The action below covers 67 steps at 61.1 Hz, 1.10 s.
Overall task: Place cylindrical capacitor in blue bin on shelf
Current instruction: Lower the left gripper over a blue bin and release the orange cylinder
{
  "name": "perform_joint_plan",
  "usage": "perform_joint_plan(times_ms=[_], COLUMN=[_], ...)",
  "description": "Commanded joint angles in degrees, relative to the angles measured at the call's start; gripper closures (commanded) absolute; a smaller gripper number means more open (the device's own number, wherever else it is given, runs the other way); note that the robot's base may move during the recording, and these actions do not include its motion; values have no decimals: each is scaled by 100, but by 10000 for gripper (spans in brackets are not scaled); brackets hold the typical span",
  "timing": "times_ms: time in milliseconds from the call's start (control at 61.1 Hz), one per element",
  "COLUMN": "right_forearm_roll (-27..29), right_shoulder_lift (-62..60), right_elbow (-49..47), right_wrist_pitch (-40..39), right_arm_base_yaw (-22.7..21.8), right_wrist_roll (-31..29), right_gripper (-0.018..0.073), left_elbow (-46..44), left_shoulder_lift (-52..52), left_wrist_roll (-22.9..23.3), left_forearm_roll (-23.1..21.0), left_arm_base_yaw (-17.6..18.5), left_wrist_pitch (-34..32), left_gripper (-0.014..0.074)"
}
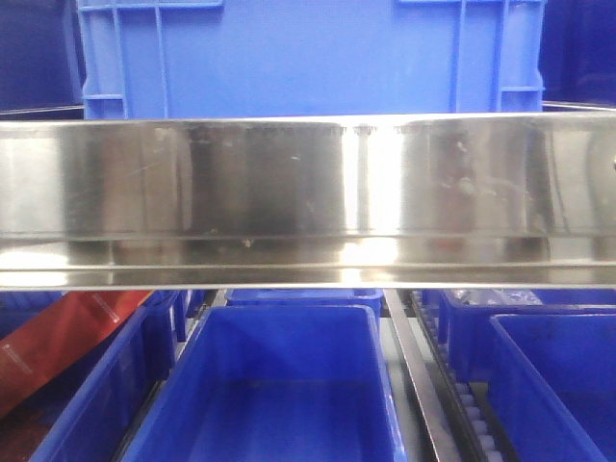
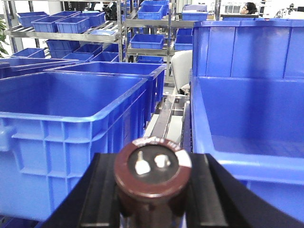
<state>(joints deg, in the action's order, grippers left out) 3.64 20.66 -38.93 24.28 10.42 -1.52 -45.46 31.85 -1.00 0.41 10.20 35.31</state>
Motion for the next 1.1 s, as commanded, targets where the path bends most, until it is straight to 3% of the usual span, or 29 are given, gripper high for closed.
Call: perform_joint_plan(times_ms=[0,1079], right_forearm_roll=[-9,-9], right_shoulder_lift=[-7,-7], right_elbow=[12,12], right_wrist_pitch=[-145,-145], right_arm_base_yaw=[10,10], right_wrist_roll=[0,0], right_gripper=[616,616], left_elbow=[0,0], left_shoulder_lift=[-19,-19], left_wrist_roll=[-12,-12], left_forearm_roll=[-2,-2], left_arm_base_yaw=[37,37], left_wrist_pitch=[-82,-82], left_gripper=[707,707])
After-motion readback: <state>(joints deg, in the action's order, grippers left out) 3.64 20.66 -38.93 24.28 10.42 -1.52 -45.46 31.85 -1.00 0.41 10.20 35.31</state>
